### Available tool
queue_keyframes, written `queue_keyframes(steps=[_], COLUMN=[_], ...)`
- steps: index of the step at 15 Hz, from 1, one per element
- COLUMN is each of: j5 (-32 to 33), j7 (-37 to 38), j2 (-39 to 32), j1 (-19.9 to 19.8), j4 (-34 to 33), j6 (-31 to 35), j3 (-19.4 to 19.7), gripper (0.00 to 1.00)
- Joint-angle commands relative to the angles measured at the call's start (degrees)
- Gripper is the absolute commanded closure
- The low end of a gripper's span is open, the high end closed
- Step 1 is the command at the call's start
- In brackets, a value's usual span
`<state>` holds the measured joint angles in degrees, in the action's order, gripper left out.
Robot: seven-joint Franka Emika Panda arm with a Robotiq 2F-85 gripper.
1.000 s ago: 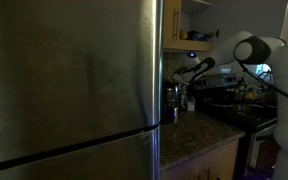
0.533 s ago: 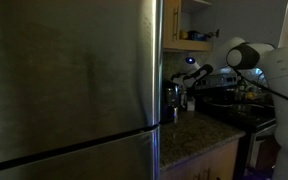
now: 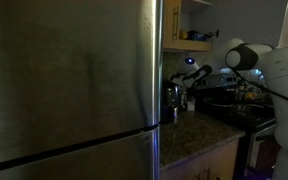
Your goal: Pick up the olive oil bottle
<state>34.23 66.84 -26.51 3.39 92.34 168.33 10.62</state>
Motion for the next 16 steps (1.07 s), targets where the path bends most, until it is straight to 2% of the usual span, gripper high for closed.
queue_keyframes(steps=[1, 3, 4, 5, 6, 9, 12, 14, 16], j5=[-0.9, -0.5, -2.3, -6.8, -3.2, -6.3, 4.2, 9.9, 13.0], j7=[0.5, 1.4, 1.6, 0.8, 0.5, 0.4, 7.8, 11.8, 13.6], j2=[-4.3, -4.9, -4.1, -2.2, -1.0, -0.9, -6.1, -8.0, -9.8], j1=[0.0, 0.7, 0.4, -1.3, -0.2, -0.6, 4.6, 7.0, 8.2], j4=[-3.3, -4.3, -4.0, -2.9, -1.9, -2.2, -5.9, -7.8, -9.4], j6=[0.8, -0.6, -3.9, -7.0, -3.0, -5.8, -3.6, -4.8, -6.6], j3=[-0.5, 0.5, -0.4, -3.6, -0.5, -2.1, 6.4, 10.5, 12.9], gripper=[0.00, 0.00, 0.00, 0.00, 0.00, 0.00, 0.00, 0.00, 0.00])
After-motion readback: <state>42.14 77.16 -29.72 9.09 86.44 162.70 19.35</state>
